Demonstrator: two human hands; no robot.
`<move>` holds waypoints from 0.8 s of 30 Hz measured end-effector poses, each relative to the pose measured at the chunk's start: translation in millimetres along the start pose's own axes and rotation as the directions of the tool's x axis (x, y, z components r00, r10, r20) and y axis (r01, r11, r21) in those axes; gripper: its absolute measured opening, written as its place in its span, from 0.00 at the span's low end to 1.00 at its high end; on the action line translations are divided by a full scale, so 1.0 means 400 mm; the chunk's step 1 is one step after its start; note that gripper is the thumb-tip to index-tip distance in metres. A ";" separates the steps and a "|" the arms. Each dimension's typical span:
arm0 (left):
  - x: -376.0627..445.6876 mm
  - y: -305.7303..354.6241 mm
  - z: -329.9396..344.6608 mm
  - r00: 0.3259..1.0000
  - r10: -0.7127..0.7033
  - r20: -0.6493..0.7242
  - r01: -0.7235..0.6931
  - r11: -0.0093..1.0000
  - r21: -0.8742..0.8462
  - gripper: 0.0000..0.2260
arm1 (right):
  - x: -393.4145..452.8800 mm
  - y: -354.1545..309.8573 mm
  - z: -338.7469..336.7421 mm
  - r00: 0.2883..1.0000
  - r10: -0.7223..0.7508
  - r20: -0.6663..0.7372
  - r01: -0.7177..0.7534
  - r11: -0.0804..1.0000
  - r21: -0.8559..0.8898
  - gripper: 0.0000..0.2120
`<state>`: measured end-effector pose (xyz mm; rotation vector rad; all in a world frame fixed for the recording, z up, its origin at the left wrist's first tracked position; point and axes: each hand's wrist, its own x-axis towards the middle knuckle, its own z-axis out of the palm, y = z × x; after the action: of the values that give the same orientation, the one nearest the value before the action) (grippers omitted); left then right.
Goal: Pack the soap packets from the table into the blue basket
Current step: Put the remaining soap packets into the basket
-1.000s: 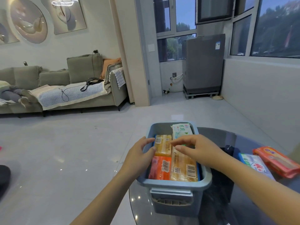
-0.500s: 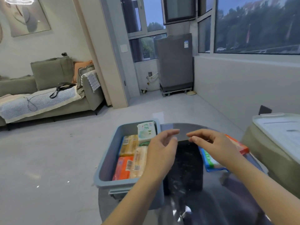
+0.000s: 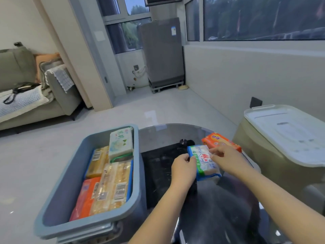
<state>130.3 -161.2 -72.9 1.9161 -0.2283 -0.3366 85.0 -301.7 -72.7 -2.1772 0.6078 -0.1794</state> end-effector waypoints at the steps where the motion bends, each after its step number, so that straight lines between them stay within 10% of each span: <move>1: 0.019 -0.015 0.013 1.000 -0.031 -0.003 0.031 0.999 0.035 0.14 | 0.009 0.008 0.002 1.000 0.028 0.012 -0.028 1.000 -0.012 0.17; 16: 0.078 -0.036 0.082 0.988 -0.135 -0.072 0.094 0.906 -0.412 0.15 | 0.073 0.041 0.023 0.990 0.128 0.066 -0.143 0.935 0.324 0.09; 21: 0.081 -0.026 0.070 0.983 -0.173 -0.064 0.104 0.808 -0.580 0.20 | 0.122 0.076 -0.019 0.948 -0.053 -0.315 -0.011 0.980 -0.200 0.15; 24: 0.082 -0.028 0.062 0.981 -0.178 -0.078 0.098 0.801 -0.591 0.20 | 0.150 0.104 -0.020 0.972 -0.007 -0.237 -0.090 0.914 -0.396 0.23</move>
<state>152.8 -189.4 -96.0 1.3300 0.1027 -0.3314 119.9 -358.1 -104.7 -2.5613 0.8895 -0.3134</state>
